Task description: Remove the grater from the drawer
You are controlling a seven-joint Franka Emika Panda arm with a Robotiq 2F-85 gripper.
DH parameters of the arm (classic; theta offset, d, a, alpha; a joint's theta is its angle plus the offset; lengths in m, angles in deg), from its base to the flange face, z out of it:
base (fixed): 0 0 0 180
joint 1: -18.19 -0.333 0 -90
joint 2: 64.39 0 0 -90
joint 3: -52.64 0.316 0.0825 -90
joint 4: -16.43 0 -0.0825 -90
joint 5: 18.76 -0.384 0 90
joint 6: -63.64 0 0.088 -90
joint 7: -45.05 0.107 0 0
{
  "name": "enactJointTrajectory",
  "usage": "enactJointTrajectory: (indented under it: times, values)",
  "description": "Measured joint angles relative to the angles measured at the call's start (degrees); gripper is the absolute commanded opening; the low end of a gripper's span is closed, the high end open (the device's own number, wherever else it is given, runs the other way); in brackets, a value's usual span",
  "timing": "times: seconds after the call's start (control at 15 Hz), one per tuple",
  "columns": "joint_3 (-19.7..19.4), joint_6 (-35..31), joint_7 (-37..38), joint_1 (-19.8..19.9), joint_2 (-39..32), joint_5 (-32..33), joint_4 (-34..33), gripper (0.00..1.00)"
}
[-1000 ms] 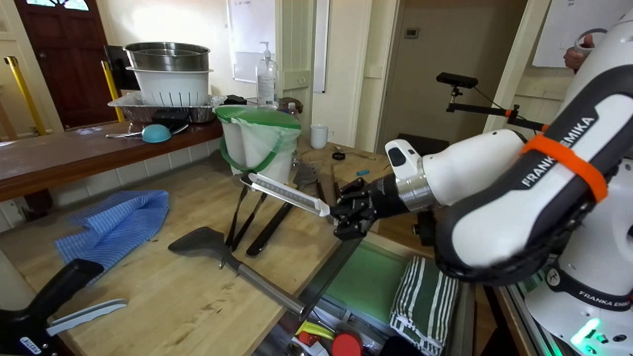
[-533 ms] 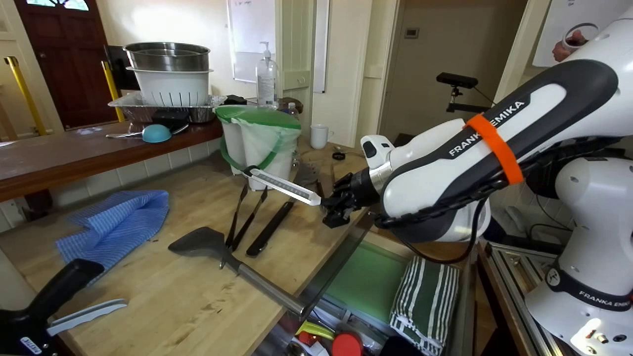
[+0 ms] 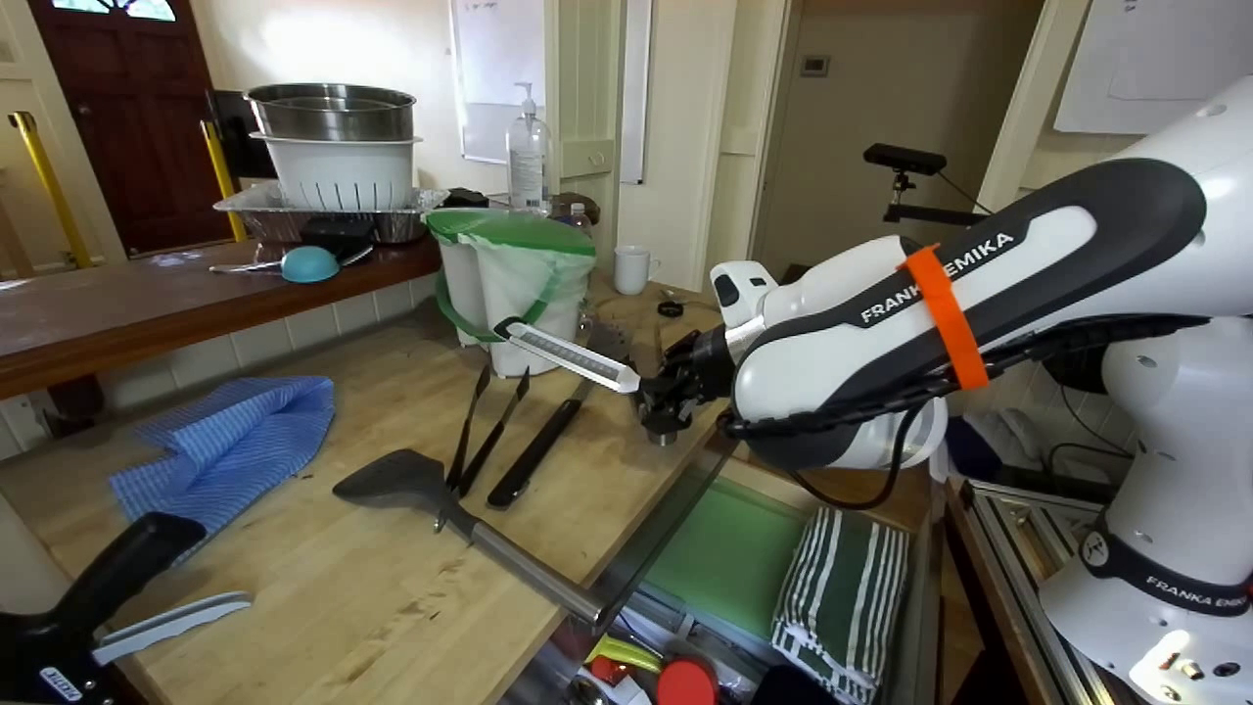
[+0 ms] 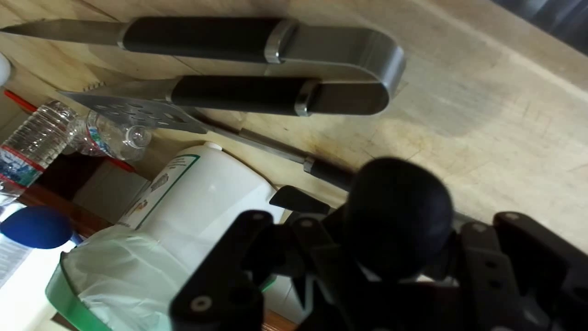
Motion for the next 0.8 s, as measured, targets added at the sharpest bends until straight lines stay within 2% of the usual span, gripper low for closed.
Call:
enactJointTrajectory:
  times: [0.4,0.6,0.8]
  values:
    - [-0.03,0.03,1.22,0.44,-1.3,0.06,-0.31,0.0]
    - [-0.6,0.89,2.05,1.88,-5.12,0.06,-1.37,0.0]
    - [-2.62,4.9,2.11,2.26,-10.33,1.5,-3.04,0.0]
